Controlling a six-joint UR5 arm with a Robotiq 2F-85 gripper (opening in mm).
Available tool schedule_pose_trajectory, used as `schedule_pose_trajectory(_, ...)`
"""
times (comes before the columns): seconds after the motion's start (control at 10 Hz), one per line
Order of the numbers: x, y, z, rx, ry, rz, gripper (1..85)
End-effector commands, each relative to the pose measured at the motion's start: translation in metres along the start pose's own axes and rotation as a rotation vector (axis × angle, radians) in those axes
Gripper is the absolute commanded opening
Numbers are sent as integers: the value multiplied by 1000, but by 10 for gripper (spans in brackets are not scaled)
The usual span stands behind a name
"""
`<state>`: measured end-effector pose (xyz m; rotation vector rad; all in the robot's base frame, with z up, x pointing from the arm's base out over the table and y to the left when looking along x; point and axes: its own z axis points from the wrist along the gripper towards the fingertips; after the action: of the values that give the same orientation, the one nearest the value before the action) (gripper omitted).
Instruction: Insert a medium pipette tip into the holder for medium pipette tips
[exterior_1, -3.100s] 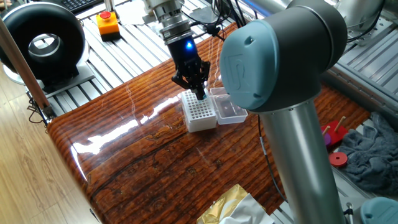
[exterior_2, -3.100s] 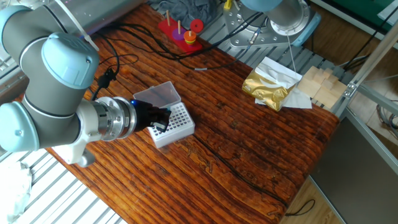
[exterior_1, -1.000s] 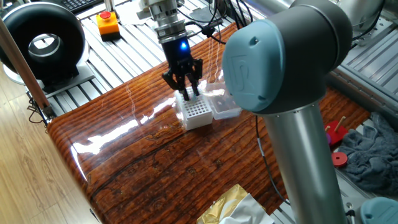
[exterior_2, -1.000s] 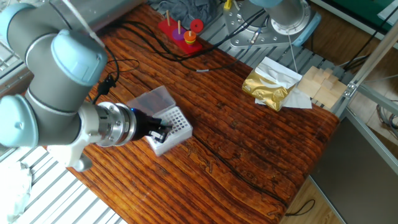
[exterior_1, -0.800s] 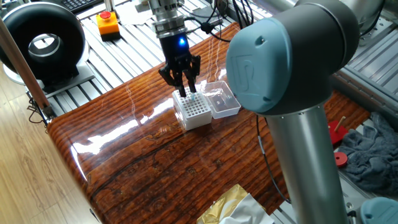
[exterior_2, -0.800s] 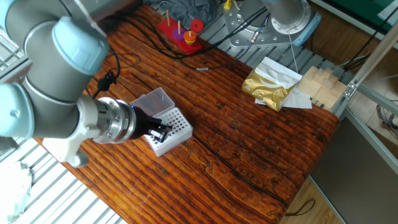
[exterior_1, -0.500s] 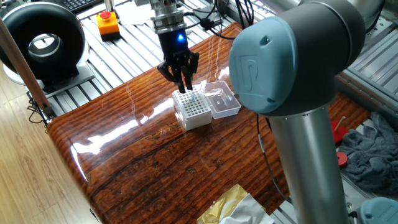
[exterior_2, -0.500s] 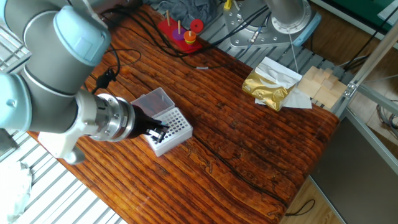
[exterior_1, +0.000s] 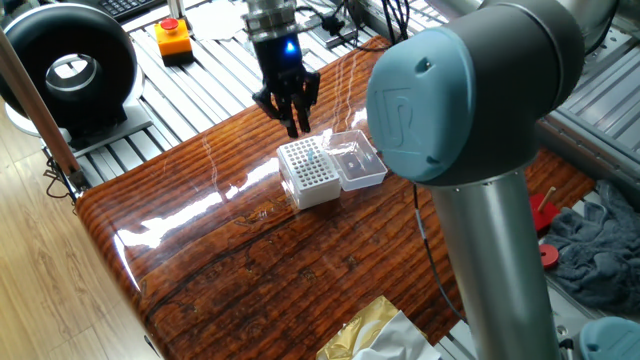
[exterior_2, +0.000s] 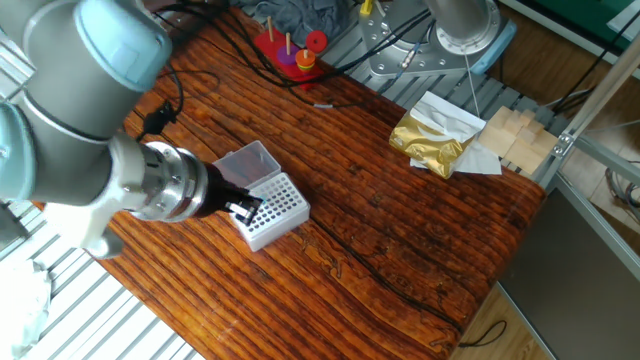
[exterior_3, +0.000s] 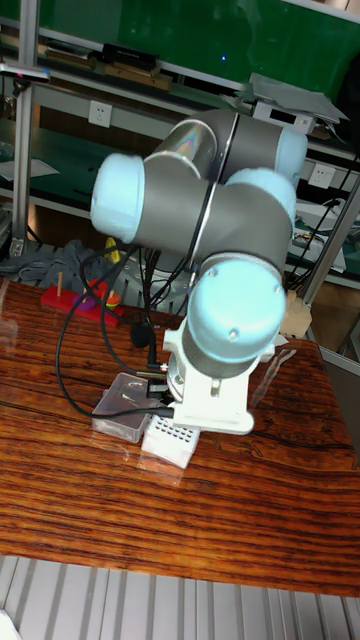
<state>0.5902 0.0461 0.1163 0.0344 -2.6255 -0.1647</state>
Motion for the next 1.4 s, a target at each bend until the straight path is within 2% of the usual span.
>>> schedule_pose_trajectory(0.0, -31, 10, -42, -20, -132, -17, 267)
schedule_pose_trajectory(0.1, -67, 10, -53, -11, -269, -29, 107)
schedule_pose_trajectory(0.2, -86, 16, -59, -27, -342, -43, 27)
schedule_pose_trajectory(0.3, -112, 16, -70, -21, -450, -66, 30)
schedule_pose_trajectory(0.4, -129, 16, -79, -16, -529, -59, 10)
schedule_pose_trajectory(0.5, -135, 15, -84, -18, -559, -44, 10)
schedule_pose_trajectory(0.6, -146, 6, -92, 11, -609, -37, 10)
schedule_pose_trajectory(0.8, -174, -8, -112, 60, -741, -56, 10)
schedule_pose_trajectory(0.9, -180, -24, -118, 127, -765, -71, 10)
schedule_pose_trajectory(1.0, -184, -38, -122, 177, -784, -91, 10)
schedule_pose_trajectory(1.1, -184, -46, -120, 168, -782, -97, 10)
schedule_pose_trajectory(1.3, -167, -66, -118, 153, -758, -83, 10)
